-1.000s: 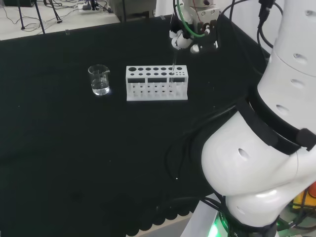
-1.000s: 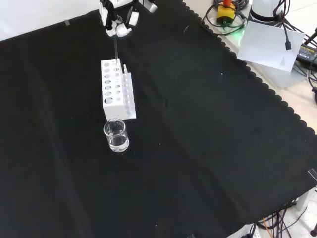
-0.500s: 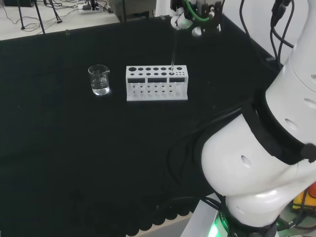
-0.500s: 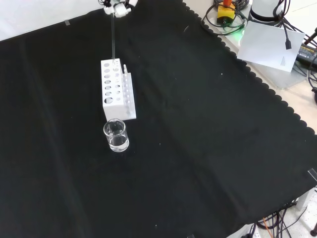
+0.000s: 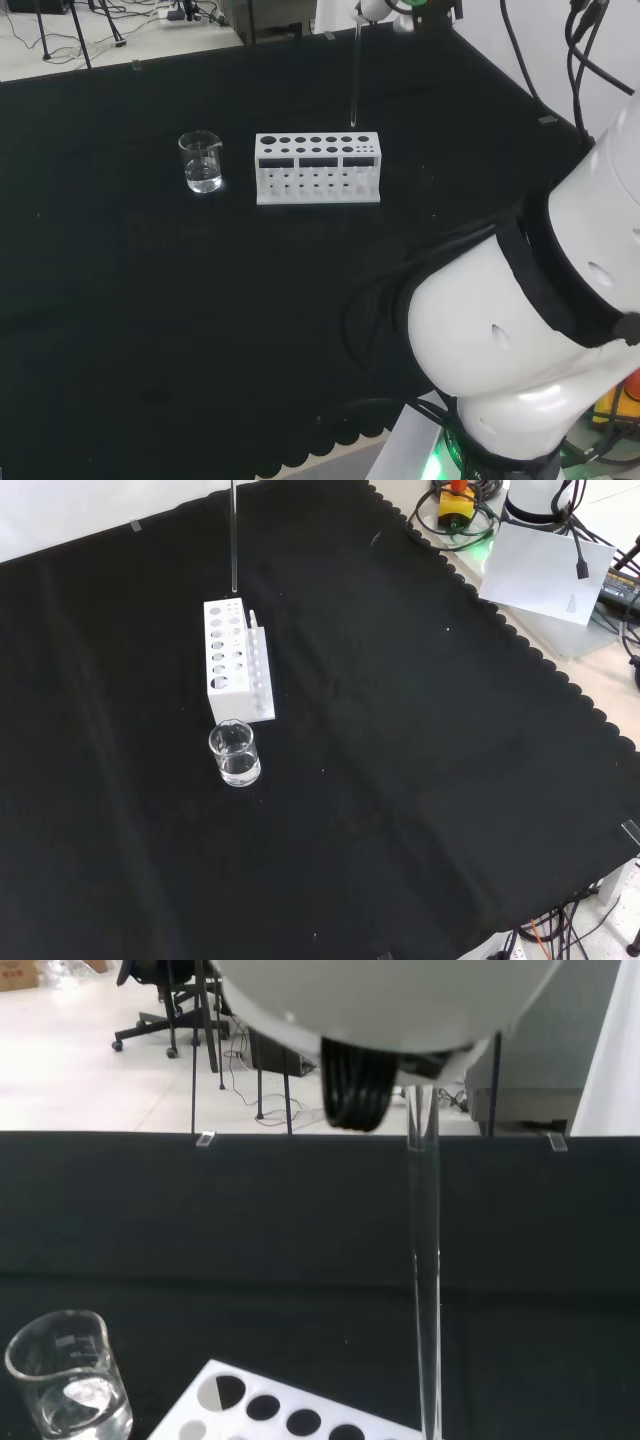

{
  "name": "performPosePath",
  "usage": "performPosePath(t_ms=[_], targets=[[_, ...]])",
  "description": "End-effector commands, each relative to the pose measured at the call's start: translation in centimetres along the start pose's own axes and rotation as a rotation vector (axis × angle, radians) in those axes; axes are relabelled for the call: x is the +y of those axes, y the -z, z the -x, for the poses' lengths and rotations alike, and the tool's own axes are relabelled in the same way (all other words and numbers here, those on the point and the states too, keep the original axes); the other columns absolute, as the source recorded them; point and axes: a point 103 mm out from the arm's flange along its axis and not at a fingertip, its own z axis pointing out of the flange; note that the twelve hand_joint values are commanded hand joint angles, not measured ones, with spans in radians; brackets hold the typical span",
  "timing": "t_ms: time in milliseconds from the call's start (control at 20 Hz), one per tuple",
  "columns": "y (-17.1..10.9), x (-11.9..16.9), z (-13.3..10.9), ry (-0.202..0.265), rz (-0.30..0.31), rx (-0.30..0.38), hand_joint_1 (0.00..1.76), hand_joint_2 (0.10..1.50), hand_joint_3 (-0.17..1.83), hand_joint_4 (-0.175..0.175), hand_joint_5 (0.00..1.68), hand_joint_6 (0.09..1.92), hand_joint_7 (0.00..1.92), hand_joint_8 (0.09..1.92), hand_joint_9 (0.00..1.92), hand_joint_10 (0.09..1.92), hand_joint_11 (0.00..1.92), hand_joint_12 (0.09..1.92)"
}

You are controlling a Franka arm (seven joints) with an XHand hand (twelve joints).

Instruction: Take the glass rod from the white test tube rack.

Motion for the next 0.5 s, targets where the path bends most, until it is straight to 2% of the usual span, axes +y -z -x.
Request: performPosePath(t_ms=[50,500], targets=[[1.37,-0.29,-0.65,0.017,0.012,-0.004,1.33,0.54,0.89,-0.175,1.26,0.53,1.31,1.0,1.75,0.73,1.39,0.9],[2.17,-0.8,-0.26,0.031,0.037,0.0,1.33,0.54,0.9,-0.175,1.26,0.53,1.31,1.01,1.75,0.73,1.39,0.9]])
